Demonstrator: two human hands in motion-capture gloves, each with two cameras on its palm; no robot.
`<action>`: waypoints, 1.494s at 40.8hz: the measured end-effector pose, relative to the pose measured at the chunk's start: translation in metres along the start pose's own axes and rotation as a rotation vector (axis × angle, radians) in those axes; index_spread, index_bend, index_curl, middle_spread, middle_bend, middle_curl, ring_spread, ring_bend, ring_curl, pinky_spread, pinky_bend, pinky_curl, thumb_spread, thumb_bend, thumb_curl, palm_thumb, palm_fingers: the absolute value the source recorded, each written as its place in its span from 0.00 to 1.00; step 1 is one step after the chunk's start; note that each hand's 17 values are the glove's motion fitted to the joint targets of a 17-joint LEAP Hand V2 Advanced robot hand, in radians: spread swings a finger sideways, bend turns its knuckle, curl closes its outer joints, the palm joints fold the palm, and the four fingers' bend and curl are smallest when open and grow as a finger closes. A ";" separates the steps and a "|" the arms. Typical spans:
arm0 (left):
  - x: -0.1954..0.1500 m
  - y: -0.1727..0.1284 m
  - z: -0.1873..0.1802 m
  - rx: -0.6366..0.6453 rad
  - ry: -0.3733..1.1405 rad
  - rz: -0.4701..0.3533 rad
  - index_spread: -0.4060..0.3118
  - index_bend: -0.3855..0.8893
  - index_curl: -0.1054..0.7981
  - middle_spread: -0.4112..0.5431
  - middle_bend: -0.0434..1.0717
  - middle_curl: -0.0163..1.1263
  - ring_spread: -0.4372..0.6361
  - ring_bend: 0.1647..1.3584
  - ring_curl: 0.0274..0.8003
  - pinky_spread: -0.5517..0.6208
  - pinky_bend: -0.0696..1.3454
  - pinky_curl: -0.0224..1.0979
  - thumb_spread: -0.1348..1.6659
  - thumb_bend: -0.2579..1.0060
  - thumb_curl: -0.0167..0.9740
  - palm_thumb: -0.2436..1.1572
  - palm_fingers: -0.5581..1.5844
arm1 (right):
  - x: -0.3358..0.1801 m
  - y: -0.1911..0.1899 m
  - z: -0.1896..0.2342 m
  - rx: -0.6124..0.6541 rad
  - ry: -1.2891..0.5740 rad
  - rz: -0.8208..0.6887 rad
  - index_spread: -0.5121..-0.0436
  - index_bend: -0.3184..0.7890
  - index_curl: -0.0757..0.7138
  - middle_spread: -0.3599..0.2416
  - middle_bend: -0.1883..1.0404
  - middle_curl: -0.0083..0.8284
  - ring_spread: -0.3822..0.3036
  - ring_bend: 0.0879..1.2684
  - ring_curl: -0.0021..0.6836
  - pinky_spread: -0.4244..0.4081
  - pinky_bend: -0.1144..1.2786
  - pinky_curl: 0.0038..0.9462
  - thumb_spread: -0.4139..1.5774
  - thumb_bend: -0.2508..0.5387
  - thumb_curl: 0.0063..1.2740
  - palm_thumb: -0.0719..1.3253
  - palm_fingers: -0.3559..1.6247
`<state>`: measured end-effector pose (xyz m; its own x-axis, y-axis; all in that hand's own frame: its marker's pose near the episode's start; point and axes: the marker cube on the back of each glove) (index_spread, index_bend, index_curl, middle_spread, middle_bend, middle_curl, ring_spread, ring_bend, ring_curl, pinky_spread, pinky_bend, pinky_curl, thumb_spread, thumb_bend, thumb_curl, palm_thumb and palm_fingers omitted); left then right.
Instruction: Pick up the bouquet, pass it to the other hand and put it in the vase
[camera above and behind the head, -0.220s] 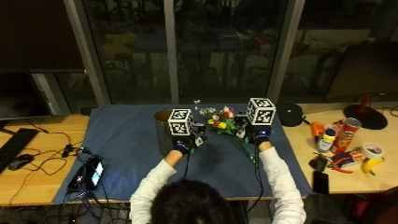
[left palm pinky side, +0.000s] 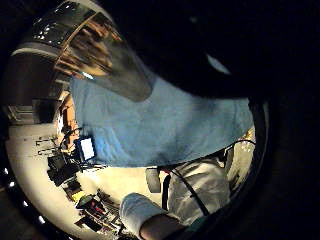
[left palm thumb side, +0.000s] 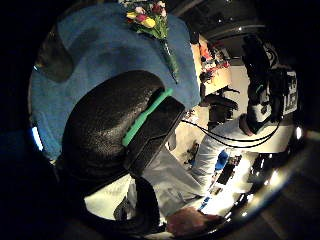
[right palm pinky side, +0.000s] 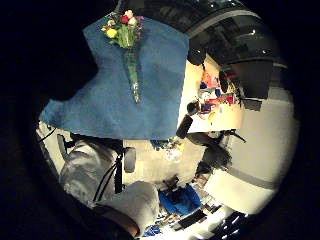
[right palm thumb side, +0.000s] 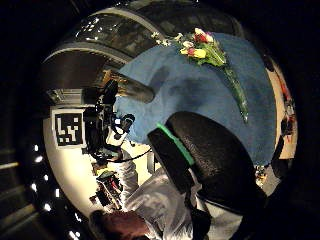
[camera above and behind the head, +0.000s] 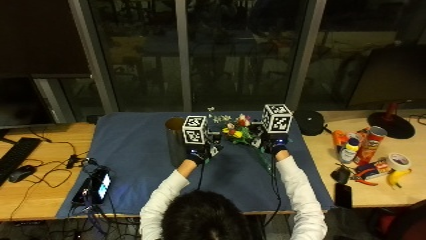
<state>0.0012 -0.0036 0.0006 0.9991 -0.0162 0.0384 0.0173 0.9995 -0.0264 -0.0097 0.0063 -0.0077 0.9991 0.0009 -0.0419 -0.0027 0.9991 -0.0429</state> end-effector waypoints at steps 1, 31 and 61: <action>0.000 0.001 0.000 -0.001 0.001 0.000 0.74 0.38 0.17 0.71 0.20 0.12 0.70 0.36 0.22 0.75 0.44 0.22 0.53 0.20 0.10 0.22 0.37 | 0.005 -0.010 0.007 0.007 -0.012 0.004 0.38 0.39 0.18 0.60 0.32 0.15 0.70 0.24 0.19 0.71 0.45 0.21 0.63 0.45 0.07 0.24 0.24; -0.002 0.013 -0.001 0.102 0.051 0.047 0.78 0.37 0.28 0.77 0.23 0.25 0.76 0.43 0.29 0.81 0.47 0.29 0.68 0.19 0.22 0.21 0.33 | 0.075 -0.088 0.018 -0.008 -0.252 0.388 0.69 0.33 0.24 0.75 0.33 0.34 0.68 0.48 0.43 0.76 0.61 0.37 0.76 0.30 0.17 0.31 0.42; -0.007 0.019 0.013 0.022 0.046 0.035 0.79 0.38 0.26 0.78 0.26 0.30 0.75 0.50 0.33 0.81 0.51 0.32 0.69 0.19 0.26 0.21 0.29 | 0.113 -0.106 0.186 -0.045 -0.252 0.652 0.81 0.33 0.23 0.67 0.36 0.46 0.43 0.53 0.54 0.54 0.63 0.38 0.74 0.30 0.27 0.45 0.47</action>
<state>-0.0056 0.0162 0.0129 0.9998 0.0185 -0.0082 -0.0185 0.9998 -0.0047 0.1111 -0.0913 0.1776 0.7722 0.6151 0.1594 -0.6013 0.7885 -0.1296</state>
